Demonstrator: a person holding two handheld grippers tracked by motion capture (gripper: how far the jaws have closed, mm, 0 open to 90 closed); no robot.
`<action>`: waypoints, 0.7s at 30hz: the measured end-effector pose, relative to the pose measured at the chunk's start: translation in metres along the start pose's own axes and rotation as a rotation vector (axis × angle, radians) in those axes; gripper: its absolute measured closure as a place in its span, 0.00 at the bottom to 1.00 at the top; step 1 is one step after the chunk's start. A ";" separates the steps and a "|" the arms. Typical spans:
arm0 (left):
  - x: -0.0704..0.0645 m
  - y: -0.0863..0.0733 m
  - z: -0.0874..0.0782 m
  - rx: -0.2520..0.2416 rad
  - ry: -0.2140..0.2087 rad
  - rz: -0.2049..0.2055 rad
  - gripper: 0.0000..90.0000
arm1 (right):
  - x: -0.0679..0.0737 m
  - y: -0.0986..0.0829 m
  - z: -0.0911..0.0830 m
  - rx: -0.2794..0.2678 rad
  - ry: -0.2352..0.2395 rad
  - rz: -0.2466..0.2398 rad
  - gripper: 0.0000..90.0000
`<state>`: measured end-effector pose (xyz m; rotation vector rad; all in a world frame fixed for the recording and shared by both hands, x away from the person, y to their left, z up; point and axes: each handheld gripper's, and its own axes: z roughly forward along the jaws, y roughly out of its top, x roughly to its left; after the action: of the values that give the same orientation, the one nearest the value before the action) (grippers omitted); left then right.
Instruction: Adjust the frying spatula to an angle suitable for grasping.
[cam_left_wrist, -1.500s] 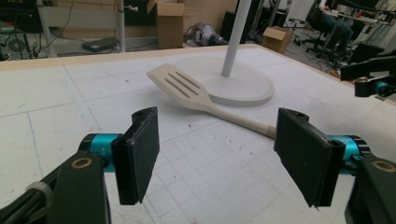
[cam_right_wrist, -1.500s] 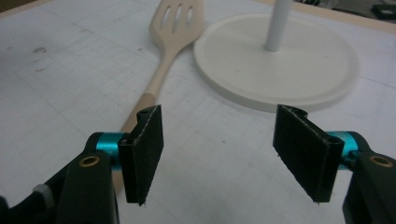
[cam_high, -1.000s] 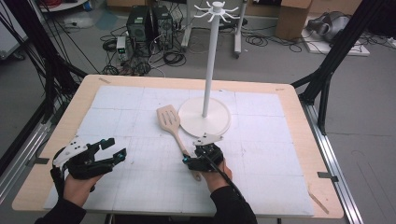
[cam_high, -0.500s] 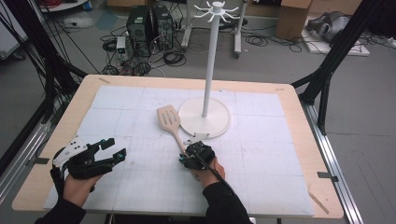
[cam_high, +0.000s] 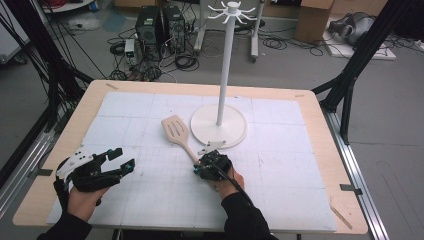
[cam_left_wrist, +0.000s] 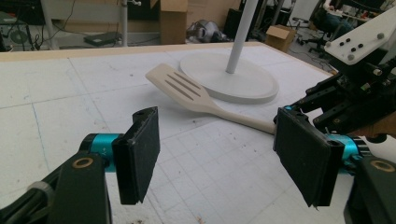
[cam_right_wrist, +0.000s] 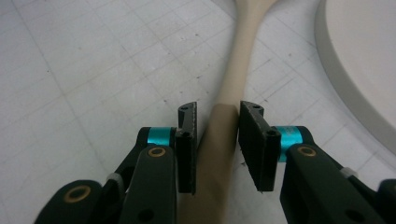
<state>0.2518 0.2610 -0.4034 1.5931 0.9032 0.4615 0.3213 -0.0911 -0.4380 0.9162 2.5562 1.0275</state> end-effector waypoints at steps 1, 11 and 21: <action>0.000 0.000 0.000 0.001 -0.001 0.000 0.36 | -0.002 0.000 -0.001 -0.002 0.006 0.001 0.77; 0.001 0.000 0.000 -0.002 0.002 -0.003 0.36 | -0.008 -0.003 -0.003 -0.001 0.052 -0.025 0.80; 0.001 0.000 -0.001 0.002 0.008 -0.003 0.36 | -0.010 -0.006 -0.012 -0.019 0.141 -0.133 0.80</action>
<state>0.2521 0.2625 -0.4034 1.5923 0.9119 0.4652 0.3215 -0.1073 -0.4336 0.6800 2.6745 1.1111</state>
